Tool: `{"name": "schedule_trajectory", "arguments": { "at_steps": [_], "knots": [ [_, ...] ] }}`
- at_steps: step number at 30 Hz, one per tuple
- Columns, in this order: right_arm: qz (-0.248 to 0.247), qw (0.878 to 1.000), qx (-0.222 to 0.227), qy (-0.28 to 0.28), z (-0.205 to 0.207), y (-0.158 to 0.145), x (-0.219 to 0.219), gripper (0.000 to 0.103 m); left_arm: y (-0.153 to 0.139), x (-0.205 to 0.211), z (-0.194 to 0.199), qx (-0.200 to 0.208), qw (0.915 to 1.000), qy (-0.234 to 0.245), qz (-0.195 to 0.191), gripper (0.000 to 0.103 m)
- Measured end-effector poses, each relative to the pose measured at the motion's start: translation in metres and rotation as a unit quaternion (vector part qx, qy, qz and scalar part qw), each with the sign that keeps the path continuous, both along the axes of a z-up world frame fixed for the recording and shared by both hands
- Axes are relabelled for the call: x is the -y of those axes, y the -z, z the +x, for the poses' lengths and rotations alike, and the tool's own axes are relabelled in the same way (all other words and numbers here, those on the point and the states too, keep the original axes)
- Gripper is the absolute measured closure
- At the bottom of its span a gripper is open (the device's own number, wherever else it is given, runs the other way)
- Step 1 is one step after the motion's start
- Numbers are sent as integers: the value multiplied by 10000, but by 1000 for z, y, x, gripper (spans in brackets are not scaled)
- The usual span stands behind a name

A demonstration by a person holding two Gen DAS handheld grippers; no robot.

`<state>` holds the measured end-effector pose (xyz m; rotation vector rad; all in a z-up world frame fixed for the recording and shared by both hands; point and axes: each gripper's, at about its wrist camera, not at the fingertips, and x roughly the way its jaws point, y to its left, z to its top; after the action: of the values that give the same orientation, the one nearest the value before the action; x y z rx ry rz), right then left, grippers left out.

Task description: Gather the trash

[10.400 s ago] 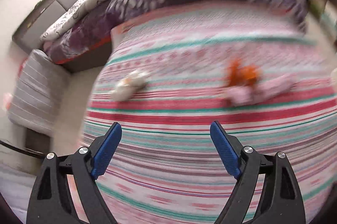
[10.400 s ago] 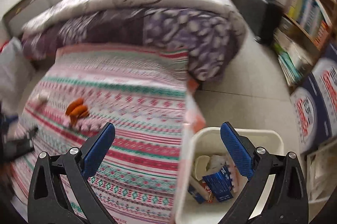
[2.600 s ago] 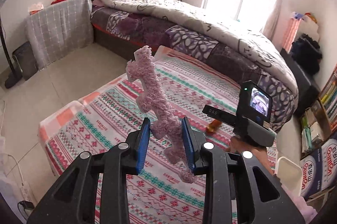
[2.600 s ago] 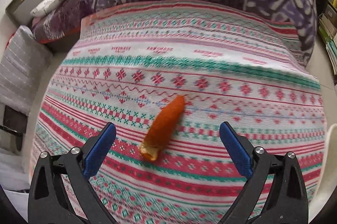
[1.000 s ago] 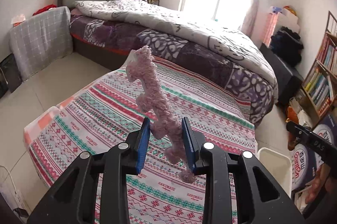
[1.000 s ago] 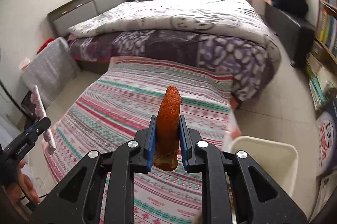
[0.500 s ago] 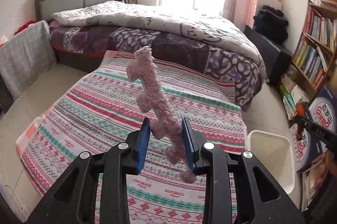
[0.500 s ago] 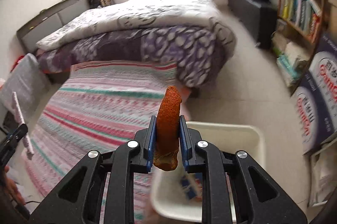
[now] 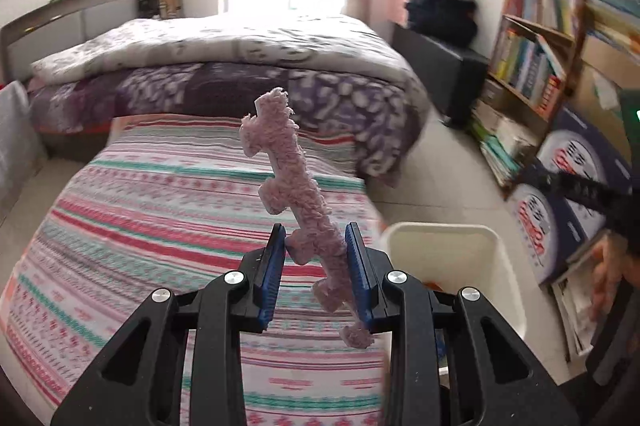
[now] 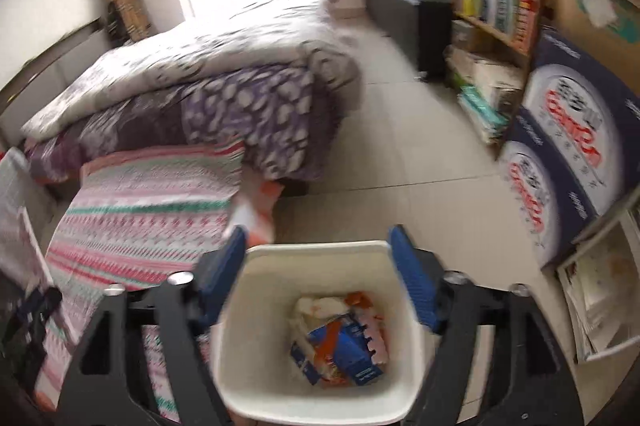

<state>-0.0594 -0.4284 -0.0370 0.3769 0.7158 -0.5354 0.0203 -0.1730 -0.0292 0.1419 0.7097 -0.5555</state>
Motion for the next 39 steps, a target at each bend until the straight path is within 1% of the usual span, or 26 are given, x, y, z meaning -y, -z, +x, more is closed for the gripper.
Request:
{"name": "schedule_trajectory", "arguments": {
  "at_steps": [1,4,6,8,9,10,11,12,14,16,18,21,23,25,26,27,28,29,30,32,33,34,36,37,38,39],
  "knots": [
    [-1,9998,39,172,-5,0,6,16,2,6,-1,-25,10000,67,3,71],
    [34,9982,56,591,-17,1,24,10,12,30,-7,-127,9994,327,25,71],
    [87,9968,57,797,-23,3,33,10,20,47,-10,-222,9985,494,14,71],
    [145,9950,107,984,-29,3,42,8,27,60,-10,-402,9969,667,-61,71],
    [158,9944,134,1040,-31,3,44,8,34,71,-10,-604,9945,845,-141,63],
    [171,9936,181,1103,-33,2,46,8,39,77,-11,-725,9930,918,-183,55],
    [172,9931,220,1141,-34,1,48,8,45,83,-11,-864,9912,974,-237,38],
    [156,9928,239,1162,-35,0,48,8,49,87,-11,-972,9896,1017,-292,34],
    [76,9925,294,1184,-36,-3,45,8,54,90,-10,-1105,9884,994,-301,34],
    [-46,9926,362,1156,-36,-7,41,7,52,84,-7,-1120,9892,905,-291,29],
    [-195,9931,412,1082,-35,-12,34,7,44,70,-6,-999,9919,732,-274,25],
    [-433,9941,479,877,-31,-19,18,7,31,42,-5,-736,9963,406,-184,22],
    [-590,9944,532,691,-25,-27,0,7,22,24,-5,-545,9984,144,-90,20],
    [-687,9947,665,378,-20,-35,-23,7,7,0,-8,-181,9994,-277,39,14],
    [-829,9939,705,168,-15,-39,-39,7,-2,-12,-10,67,9986,-515,95,10],
    [-976,9926,718,10,-12,-43,-52,7,-11,-24,-13,314,9966,-747,143,7],
    [-1198,9899,736,-196,-8,-47,-70,7,-18,-33,-15,519,9941,-937,185,7],
    [-1384,9868,769,-354,-5,-51,-88,7,-27,-45,-20,815,9892,-1195,242,7],
    [-1482,9846,809,-451,-4,-54,-100,7,-32,-52,-23,1008,9854,-1346,275,7],
    [-1621,9792,992,-704,-3,-59,-131,7,-44,-75,-38,1635,9706,-1742,276,7],
    [-1688,9772,1039,-766,-3,-61,-142,7,-47,-86,-43,1836,9638,-1917,238,7],
    [-1819,9739,1073,-831,-3,-62,-155,7,-48,-93,-43,1849,9608,-2051,262,7],
    [-1990,9697,1050,-956,-6,-61,-172,7,-48,-112,-41,1481,9576,-2440,393,7],
    [-2010,9686,1060,-1013,-10,-58,-178,7,-47,-118,-40,1316,9572,-2553,361,7],
    [-1994,9687,1073,-1019,-14,-56,-180,7,-45,-127,-40,1133,9586,-2601,259,7],
    [-1920,9702,1070,-1022,-18,-51,-181,7,-44,-131,-41,1041,9600,-2591,200,7]
  ]
}}
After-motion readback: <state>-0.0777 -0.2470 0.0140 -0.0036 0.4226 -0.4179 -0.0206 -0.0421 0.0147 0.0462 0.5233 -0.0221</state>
